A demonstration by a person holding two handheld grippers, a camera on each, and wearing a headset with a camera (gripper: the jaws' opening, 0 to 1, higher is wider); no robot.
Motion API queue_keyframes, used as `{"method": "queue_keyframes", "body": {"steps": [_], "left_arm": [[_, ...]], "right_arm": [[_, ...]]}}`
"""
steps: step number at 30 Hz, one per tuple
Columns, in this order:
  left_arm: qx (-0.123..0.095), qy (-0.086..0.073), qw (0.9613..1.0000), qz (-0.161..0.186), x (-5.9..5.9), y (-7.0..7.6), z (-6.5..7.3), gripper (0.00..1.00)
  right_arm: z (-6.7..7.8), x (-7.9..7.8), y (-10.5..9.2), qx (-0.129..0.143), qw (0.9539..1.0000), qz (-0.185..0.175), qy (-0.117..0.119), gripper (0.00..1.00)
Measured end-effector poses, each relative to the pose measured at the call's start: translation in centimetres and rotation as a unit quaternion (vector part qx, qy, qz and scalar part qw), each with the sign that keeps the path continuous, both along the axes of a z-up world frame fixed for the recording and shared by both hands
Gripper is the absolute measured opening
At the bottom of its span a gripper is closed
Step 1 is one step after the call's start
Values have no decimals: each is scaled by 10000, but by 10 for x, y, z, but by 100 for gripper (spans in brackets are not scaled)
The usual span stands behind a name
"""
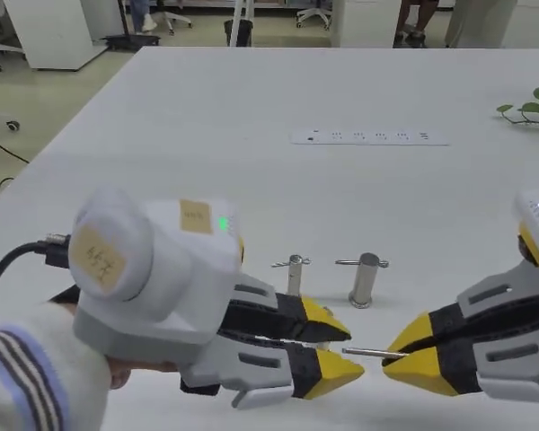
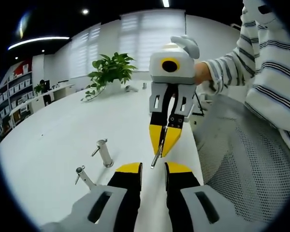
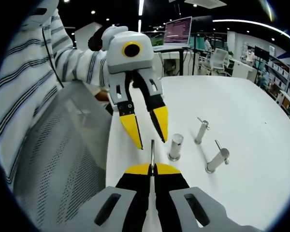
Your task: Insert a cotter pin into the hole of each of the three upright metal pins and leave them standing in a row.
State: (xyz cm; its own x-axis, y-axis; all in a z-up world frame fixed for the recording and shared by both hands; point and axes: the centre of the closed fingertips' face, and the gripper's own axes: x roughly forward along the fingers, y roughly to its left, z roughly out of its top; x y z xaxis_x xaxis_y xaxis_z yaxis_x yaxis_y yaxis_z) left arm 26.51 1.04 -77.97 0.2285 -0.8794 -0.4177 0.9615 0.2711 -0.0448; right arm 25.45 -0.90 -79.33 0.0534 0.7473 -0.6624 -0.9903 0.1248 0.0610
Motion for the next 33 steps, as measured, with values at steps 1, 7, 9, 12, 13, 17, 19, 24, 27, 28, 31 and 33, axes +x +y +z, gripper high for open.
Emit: {"method": "queue_keyframes", "body": {"steps": [1, 7, 9, 12, 13, 17, 19, 24, 27, 28, 31, 33], "left_arm": [[-5, -63, 9999, 86, 5, 2, 1, 20], [29, -264, 9977, 628, 32, 16, -1, 23], [56, -216, 9973, 702, 37, 18, -5, 25], [151, -111, 9974, 694, 37, 18, -17, 25], [175, -98, 9974, 689, 36, 18, -20, 25], [201, 114, 9968, 761, 35, 17, -33, 25], [190, 176, 9962, 831, 37, 18, -37, 24], [238, 254, 9954, 888, 38, 19, -45, 23], [289, 282, 9952, 889, 39, 19, -51, 22], [306, 292, 9951, 898, 39, 20, -53, 22], [308, 347, 9949, 901, 39, 19, -58, 21], [337, 396, 9949, 869, 37, 17, -61, 20]], "right_arm": [[0, 2, 0, -11, 10000, -21, -19, 3], [-2, 17, 1, -81, 9998, -139, -87, 3], [-4, 22, 2, -98, 9997, -181, -94, 3], [-7, 27, 3, -135, 9996, -230, -72, 3], [-8, 28, 3, -154, 9996, -237, -62, 3], [-12, 32, 3, -183, 9995, -275, -18, 3], [-13, 34, 5, -163, 9994, -301, 9, 3], [-18, 35, 6, -183, 9994, -298, 49, 3], [-23, 38, 5, -219, 9993, -301, 84, 3], [-24, 38, 4, -223, 9993, -299, 99, 3], [-26, 38, 3, -251, 9992, -286, 131, 3], [-27, 37, 3, -259, 9991, -293, 139, 3]]}}
